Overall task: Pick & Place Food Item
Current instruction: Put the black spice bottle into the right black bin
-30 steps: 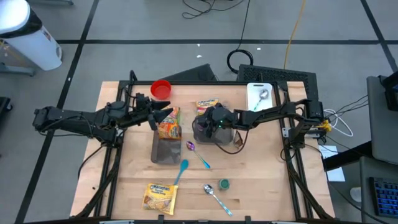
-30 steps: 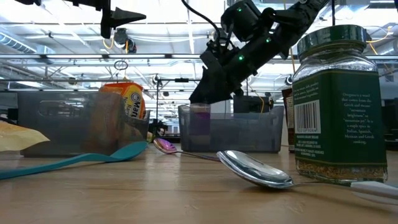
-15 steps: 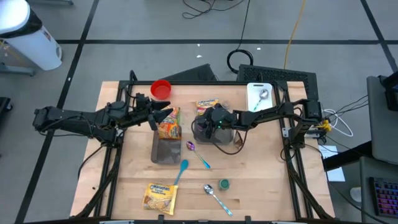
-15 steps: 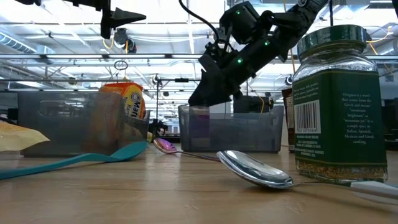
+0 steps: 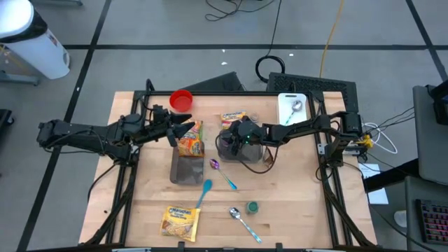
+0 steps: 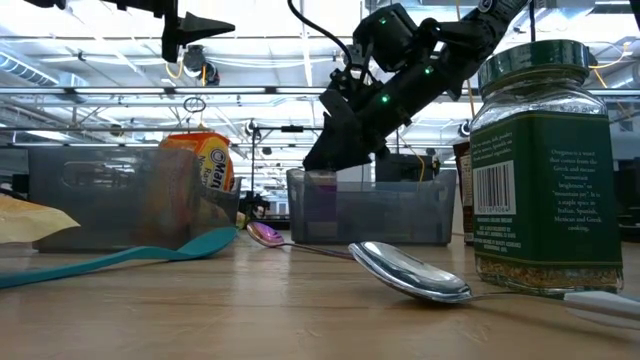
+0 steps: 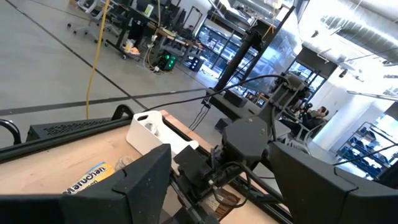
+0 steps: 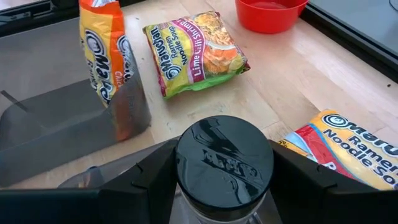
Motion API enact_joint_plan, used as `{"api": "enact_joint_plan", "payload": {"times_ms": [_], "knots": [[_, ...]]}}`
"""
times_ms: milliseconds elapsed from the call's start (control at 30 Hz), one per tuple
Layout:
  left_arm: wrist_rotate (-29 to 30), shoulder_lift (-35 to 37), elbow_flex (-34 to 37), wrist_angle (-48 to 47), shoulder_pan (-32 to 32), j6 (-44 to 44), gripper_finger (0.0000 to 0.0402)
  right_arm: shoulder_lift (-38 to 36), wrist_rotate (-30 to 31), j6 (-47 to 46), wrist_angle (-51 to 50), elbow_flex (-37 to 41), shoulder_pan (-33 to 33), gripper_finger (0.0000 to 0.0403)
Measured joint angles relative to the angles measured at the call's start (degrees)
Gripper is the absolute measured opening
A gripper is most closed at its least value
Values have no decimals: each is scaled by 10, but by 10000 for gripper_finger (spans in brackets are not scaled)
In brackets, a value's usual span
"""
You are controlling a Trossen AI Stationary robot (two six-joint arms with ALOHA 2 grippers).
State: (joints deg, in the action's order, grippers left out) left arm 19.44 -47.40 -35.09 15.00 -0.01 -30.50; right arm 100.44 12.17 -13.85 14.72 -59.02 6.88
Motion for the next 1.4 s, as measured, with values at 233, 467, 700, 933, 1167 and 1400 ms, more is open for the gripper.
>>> {"api": "enact_joint_plan", "payload": {"times_ms": [233,467,700,933,1167,1400], "knots": [[0,0,0,0,0,0,278,0,0,0,0,0,7,199],[0,0,0,0,0,0,278,0,0,0,0,0,7,201],[0,0,0,0,0,0,278,0,0,0,0,0,7,228],[0,0,0,0,0,0,278,0,-2,17,1,0,6,219],[0,0,0,0,0,0,278,0,-2,17,10,0,6,236],[0,0,0,0,0,0,278,0,-4,17,11,0,6,257]]}}
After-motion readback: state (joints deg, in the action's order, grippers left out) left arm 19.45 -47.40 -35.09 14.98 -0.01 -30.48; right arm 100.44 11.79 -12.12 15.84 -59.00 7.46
